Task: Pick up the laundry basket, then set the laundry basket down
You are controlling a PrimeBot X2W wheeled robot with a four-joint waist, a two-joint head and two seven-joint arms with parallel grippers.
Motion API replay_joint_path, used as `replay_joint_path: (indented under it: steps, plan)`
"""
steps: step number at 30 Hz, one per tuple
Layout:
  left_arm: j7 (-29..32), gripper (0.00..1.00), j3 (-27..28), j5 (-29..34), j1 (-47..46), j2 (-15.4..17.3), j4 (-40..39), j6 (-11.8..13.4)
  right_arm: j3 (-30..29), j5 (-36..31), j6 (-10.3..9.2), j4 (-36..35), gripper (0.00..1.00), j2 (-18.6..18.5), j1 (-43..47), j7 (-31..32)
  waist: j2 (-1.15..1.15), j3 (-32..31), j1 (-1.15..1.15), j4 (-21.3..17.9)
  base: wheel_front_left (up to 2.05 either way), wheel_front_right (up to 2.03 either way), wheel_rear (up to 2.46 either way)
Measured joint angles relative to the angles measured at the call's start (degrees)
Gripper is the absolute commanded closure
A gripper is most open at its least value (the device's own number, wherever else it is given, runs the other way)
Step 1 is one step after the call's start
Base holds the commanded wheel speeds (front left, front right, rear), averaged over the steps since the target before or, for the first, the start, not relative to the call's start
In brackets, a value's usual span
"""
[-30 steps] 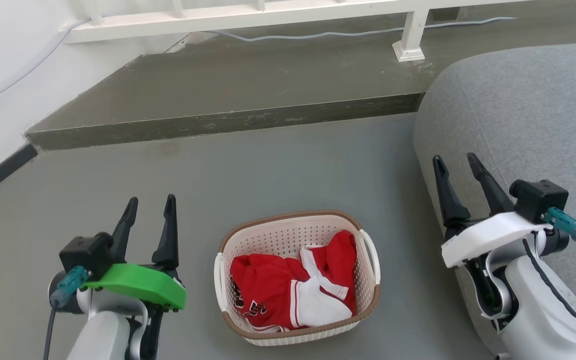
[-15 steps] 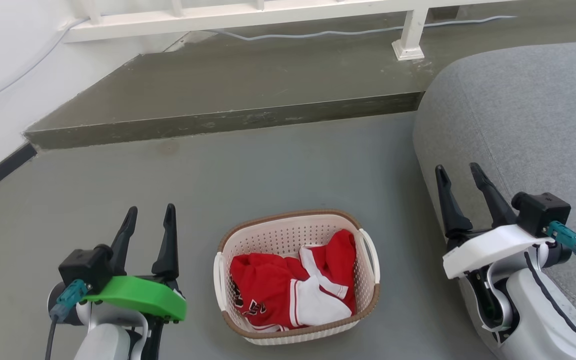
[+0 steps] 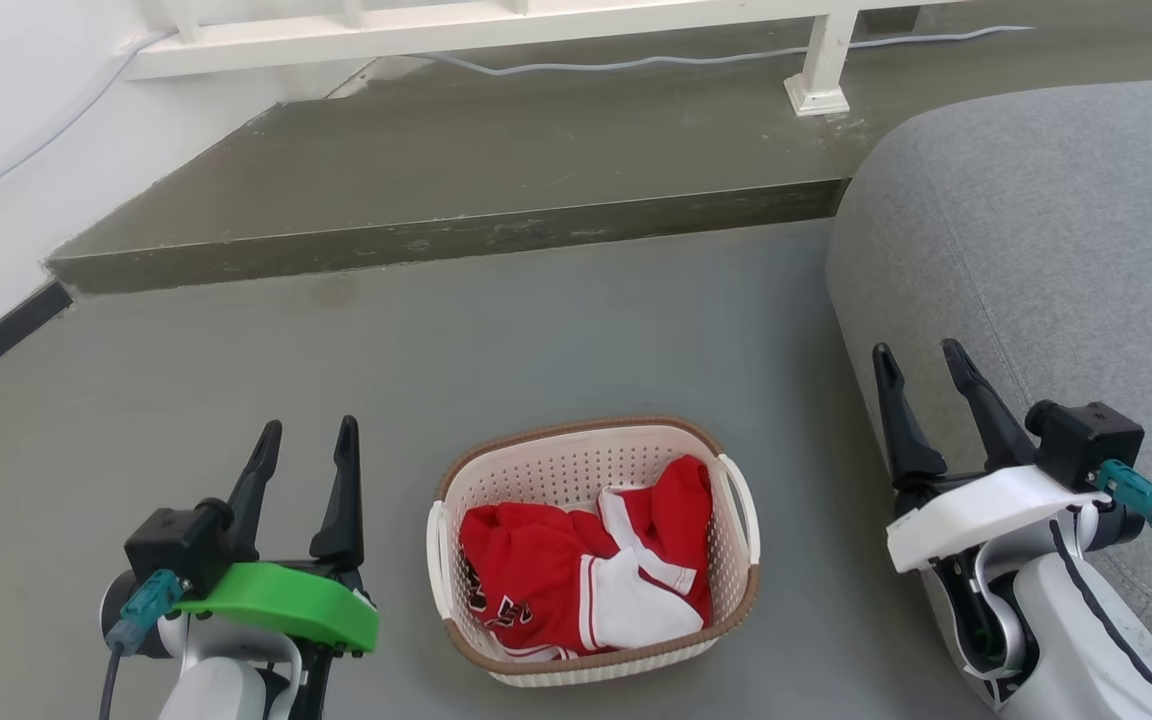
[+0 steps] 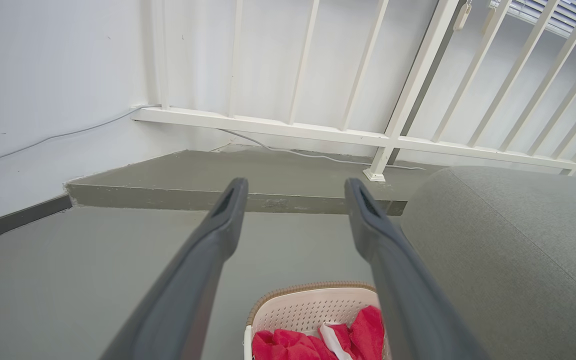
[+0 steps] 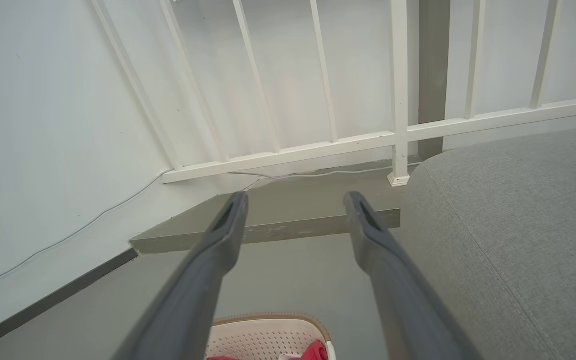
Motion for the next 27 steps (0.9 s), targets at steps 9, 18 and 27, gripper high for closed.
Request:
replay_joint_path:
  steps: [9, 18, 27]
  plan:
    - [0.00, 0.00, 0.46, 0.82, 0.12, -0.22, -0.35, -0.51, -0.68, -1.05, 0.51, -0.35, 0.00, 0.34, 0.05, 0.00, 0.00, 0.25, 0.00, 0.01, 0.00, 0.00, 0.00]
    - [0.14, 1.00, 0.01, 0.70, 1.52, -0.76, 2.57, -1.01, -0.62, -1.43, 0.59, 2.29, 1.00, 1.57, 2.81, 0.12, 0.00, 0.24, 0.00, -0.04, 0.00, 0.00, 0.00]
    - [0.86, 1.00, 0.49, -2.94, 1.74, -0.77, 2.66, -1.01, -1.53, 1.89, 1.01, 2.32, 1.00, 1.99, 3.20, 0.79, 0.00, 0.01, 0.00, 0.15, 0.00, 0.00, 0.00]
